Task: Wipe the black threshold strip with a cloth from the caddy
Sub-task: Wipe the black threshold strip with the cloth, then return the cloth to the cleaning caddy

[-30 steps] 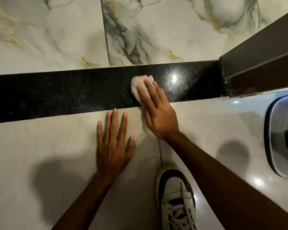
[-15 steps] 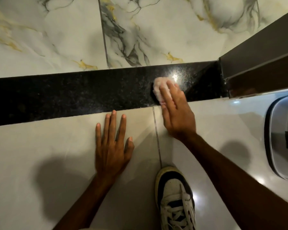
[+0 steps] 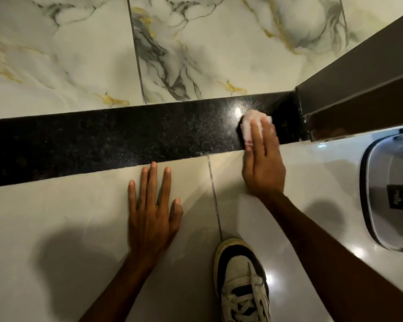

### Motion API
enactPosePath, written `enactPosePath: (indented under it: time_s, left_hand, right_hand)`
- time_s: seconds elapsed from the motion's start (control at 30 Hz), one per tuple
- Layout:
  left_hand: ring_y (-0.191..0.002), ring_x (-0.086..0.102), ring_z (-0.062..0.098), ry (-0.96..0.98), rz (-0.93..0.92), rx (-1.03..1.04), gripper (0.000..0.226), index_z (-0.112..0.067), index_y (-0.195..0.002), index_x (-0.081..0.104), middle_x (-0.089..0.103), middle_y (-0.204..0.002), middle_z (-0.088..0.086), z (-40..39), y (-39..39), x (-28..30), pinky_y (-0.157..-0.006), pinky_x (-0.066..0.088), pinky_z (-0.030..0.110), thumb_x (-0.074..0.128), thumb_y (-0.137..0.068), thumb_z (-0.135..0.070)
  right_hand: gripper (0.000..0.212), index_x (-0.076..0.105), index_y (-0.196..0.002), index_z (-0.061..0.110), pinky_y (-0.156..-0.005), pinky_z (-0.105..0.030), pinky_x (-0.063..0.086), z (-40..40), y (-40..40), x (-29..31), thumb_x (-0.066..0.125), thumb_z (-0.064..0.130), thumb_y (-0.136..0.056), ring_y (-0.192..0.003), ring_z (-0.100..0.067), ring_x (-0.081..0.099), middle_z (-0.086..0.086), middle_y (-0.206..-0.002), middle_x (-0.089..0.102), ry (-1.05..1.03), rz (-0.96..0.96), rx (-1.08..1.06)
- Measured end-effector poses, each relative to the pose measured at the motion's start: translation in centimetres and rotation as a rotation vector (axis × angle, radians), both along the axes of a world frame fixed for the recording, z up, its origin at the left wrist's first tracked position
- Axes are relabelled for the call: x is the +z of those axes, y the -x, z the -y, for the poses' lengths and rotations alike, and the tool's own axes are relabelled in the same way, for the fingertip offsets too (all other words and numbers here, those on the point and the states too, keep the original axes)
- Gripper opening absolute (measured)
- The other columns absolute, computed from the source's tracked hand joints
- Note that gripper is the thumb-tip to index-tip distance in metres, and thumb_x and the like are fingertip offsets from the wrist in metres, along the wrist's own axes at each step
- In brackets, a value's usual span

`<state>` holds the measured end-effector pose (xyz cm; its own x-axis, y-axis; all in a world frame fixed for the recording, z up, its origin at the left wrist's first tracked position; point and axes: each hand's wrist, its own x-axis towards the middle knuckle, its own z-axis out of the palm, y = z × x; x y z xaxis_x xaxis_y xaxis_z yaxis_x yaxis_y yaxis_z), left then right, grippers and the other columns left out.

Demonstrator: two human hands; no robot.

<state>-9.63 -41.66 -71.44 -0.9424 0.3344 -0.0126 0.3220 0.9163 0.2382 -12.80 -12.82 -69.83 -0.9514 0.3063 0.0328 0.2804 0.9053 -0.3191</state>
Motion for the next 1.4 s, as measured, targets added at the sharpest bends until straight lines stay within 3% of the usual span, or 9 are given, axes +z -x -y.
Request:
enactPosePath:
  time_s: [0.17,0.47,0.6,0.77,0.9,1.03,1.2,1.33,1.4]
  left_hand:
    - [-0.171,0.012,0.033,0.013,-0.013,-0.011,0.072,-0.016,-0.175,0.017,0.013,-0.183,0.017,0.2,0.1,-0.4,-0.138,0.013,0.059,0.035,-0.111,-0.044]
    - [-0.170,0.012,0.035,0.058,0.155,-0.020,0.074,-0.015,-0.174,0.018,0.011,-0.183,0.019,-0.2,0.8,2.5,-0.138,0.014,0.061,0.032,-0.109,-0.045]
    - [-0.169,0.014,0.039,0.103,0.263,-0.024,0.074,-0.010,-0.173,0.024,0.013,-0.182,0.023,-0.8,1.5,9.6,-0.138,0.011,0.060,0.031,-0.108,-0.045]
    - [-0.170,0.009,0.038,0.142,0.322,-0.190,0.077,-0.009,-0.173,0.020,0.011,-0.182,0.023,-2.4,0.8,25.0,-0.138,0.010,0.060,0.027,-0.109,-0.050]
    - [-0.168,0.018,0.041,0.158,0.296,-0.381,0.076,-0.008,-0.172,0.023,0.019,-0.180,0.025,-5.8,-1.4,40.0,-0.135,0.022,0.064,0.029,-0.110,-0.052]
    - [-0.168,0.021,0.040,0.132,0.291,-0.638,0.079,-0.005,-0.171,0.026,0.023,-0.179,0.023,-12.7,-2.9,53.5,-0.136,0.023,0.060,0.028,-0.109,-0.055]
    - [-0.169,0.019,0.034,0.035,0.254,-0.860,0.074,-0.008,-0.172,0.023,0.023,-0.180,0.019,-25.5,-4.0,61.5,-0.138,0.021,0.057,0.034,-0.112,-0.049]
    - [-0.170,0.017,0.034,0.033,0.255,-0.949,0.075,-0.009,-0.173,0.020,0.020,-0.182,0.018,-34.8,-5.1,61.2,-0.139,0.016,0.055,0.034,-0.112,-0.050]
    - [-0.171,0.011,0.032,0.079,0.293,-0.974,0.078,-0.012,-0.174,0.016,0.015,-0.183,0.015,-38.5,-5.8,59.5,-0.140,0.011,0.054,0.031,-0.111,-0.055]
  right_hand:
    - [0.062,0.018,-0.173,0.015,-0.134,-0.053,0.037,-1.0,4.8,0.3,0.030,0.037,-0.117,-0.170,-0.033,0.017,-0.014,-0.183,0.016,0.003,-0.028,-0.304]
    - [0.075,0.013,-0.174,0.021,-0.119,-0.048,0.056,5.1,4.3,3.3,0.051,0.004,-0.112,-0.170,-0.034,0.017,-0.009,-0.184,0.004,0.174,0.194,0.027]
    - [0.061,0.024,-0.172,0.015,-0.137,-0.043,0.033,5.3,0.3,9.4,0.046,0.008,-0.116,-0.169,-0.025,0.023,-0.007,-0.182,0.020,0.437,0.338,-0.022]
    - [0.054,0.035,-0.167,0.012,-0.126,-0.004,0.029,4.7,-5.3,25.9,0.051,0.013,-0.116,-0.153,0.003,0.037,-0.005,-0.174,0.041,0.712,0.262,-0.323]
    - [0.084,0.027,-0.170,0.011,-0.131,-0.044,0.043,3.1,-11.1,40.4,0.068,-0.009,-0.099,-0.164,-0.025,0.035,-0.009,-0.177,0.032,0.575,0.289,-0.362]
    - [0.060,0.032,-0.169,0.016,-0.105,-0.062,0.062,-0.7,-17.5,54.6,0.052,0.007,-0.113,-0.138,-0.046,0.063,-0.013,-0.173,0.039,0.671,0.140,-0.545]
    - [0.048,0.036,-0.167,0.016,-0.110,-0.061,0.059,-8.8,-23.5,63.7,0.036,0.023,-0.120,-0.139,-0.043,0.063,-0.016,-0.168,0.047,0.585,-0.063,-0.799]
    - [0.051,0.033,-0.167,0.014,-0.091,-0.056,0.067,-16.4,-23.2,62.7,0.041,0.017,-0.117,-0.115,-0.044,0.069,-0.021,-0.159,0.049,0.739,-0.129,-1.083]
    - [0.050,0.041,-0.162,0.012,-0.107,-0.053,0.061,-20.0,-21.8,60.6,0.049,0.009,-0.112,-0.130,-0.040,0.064,-0.019,-0.157,0.054,0.828,-0.154,-1.220]
